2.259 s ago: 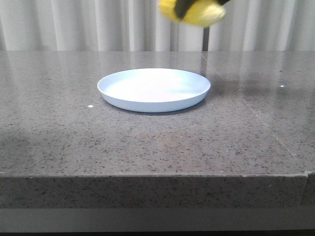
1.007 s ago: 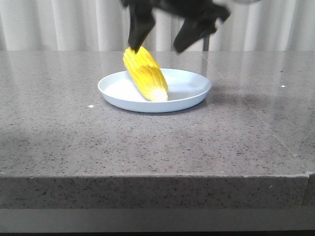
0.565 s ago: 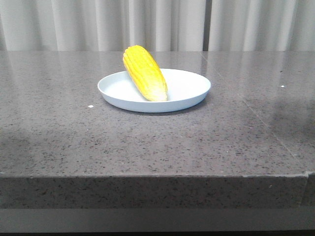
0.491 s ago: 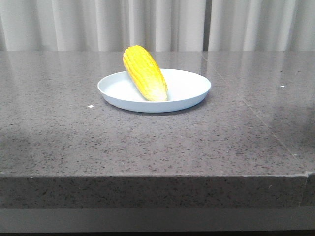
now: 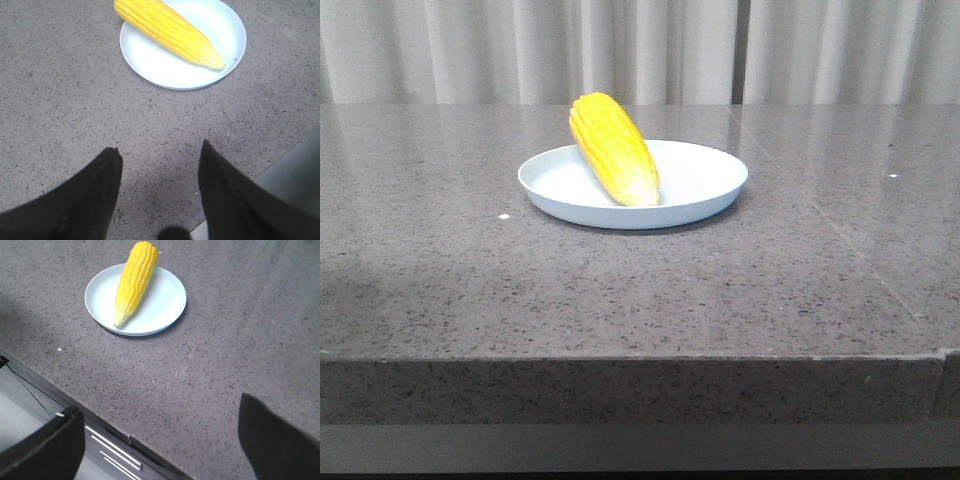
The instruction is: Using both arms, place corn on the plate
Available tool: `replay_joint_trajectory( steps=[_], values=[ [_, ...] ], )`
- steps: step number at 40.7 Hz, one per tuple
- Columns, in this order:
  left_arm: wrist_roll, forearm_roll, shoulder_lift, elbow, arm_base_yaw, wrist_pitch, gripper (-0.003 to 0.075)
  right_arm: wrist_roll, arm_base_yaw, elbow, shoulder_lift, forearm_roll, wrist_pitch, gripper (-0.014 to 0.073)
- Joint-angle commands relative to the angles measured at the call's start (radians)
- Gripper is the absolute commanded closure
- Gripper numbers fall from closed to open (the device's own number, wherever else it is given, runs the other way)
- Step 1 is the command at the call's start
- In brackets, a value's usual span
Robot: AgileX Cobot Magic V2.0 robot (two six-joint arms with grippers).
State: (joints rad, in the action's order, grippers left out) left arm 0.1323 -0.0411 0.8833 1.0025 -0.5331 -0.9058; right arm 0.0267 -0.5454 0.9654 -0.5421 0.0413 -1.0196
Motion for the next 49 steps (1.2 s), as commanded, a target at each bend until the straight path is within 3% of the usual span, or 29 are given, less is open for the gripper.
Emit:
replay_joint_trajectory(
  steps=[1,8,13,22,29,49],
  values=[
    [-0.009,-0.006,-0.005,0.025,-0.008,0.062,0.0365,-0.007,0.006,-0.002,0.028,0.011,0.064,-0.0051],
    [-0.009,-0.006,-0.005,0.025,-0.008,0.062,0.0388,-0.006,0.006,-0.019,0.034,0.011,0.064,-0.0051],
    [-0.009,-0.006,-0.005,0.025,-0.008,0.062,0.0476,-0.006,0.006,-0.019,0.034,0.011,0.064,0.0006],
    [-0.009,-0.006,-0.005,0.025,-0.008,0.062,0.067,-0.006,0.006,-0.019,0.034,0.011,0.064,0.0419],
    [-0.009,-0.006,-0.005,0.025,-0.008,0.062,0.0741,-0.006,0.006,-0.019,0.034,0.011,0.064,0.0657],
    [-0.009,-0.006,-0.005,0.025,-0.008,0.066,0.0741,-0.002,0.006,-0.019,0.028,0.018,0.099,0.0661]
  ],
)
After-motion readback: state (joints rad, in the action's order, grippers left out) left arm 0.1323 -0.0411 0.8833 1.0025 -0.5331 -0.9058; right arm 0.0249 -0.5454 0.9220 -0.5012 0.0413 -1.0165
